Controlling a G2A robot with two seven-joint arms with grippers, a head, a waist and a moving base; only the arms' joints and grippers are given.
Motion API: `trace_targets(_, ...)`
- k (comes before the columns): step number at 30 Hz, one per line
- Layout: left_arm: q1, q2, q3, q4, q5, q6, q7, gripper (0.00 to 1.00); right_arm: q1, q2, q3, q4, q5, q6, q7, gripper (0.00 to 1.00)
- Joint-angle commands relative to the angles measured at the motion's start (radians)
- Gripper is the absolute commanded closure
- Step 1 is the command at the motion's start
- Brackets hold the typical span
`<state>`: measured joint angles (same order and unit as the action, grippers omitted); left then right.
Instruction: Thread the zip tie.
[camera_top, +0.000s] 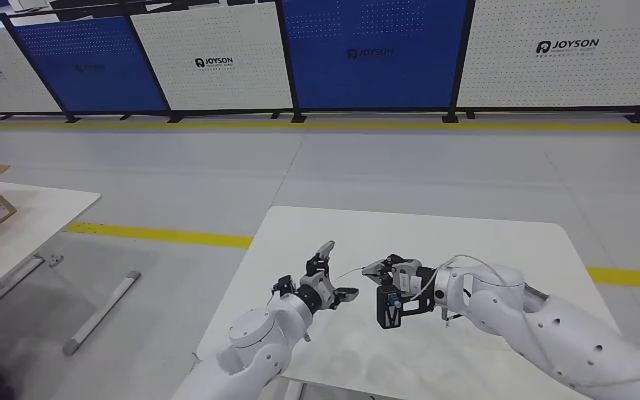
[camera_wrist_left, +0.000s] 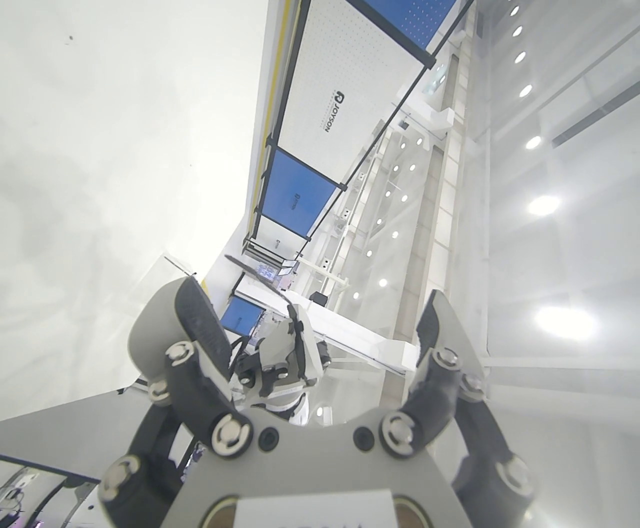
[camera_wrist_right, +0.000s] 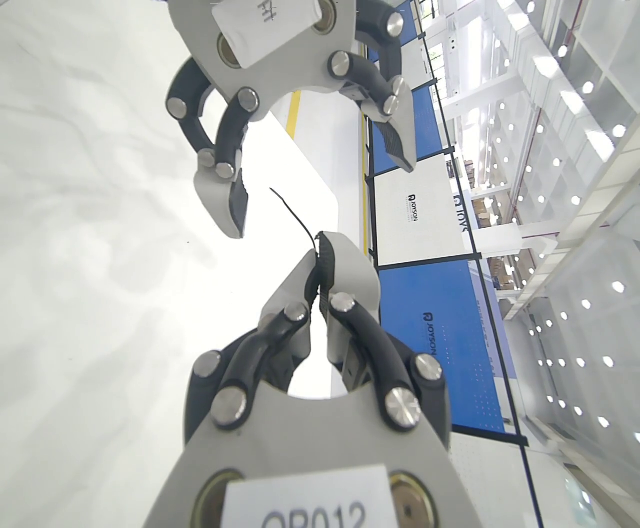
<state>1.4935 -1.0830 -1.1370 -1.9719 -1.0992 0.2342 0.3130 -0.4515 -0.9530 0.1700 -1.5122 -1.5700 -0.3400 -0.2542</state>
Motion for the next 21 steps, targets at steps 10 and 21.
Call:
trace_targets(10,-0.015,-0.013,0.008,0.023,0.008,0.001,0.000,0.86,0.000,0.000,0.000,0.000,0.000,0.000,0.000,1.00)
trace_targets(21,0.024,-0.013,-0.013,0.004,0.056,0.021,-0.031,1.00,0.000,0.000,0.000,0.000,0.000,0.000,0.000,1.00)
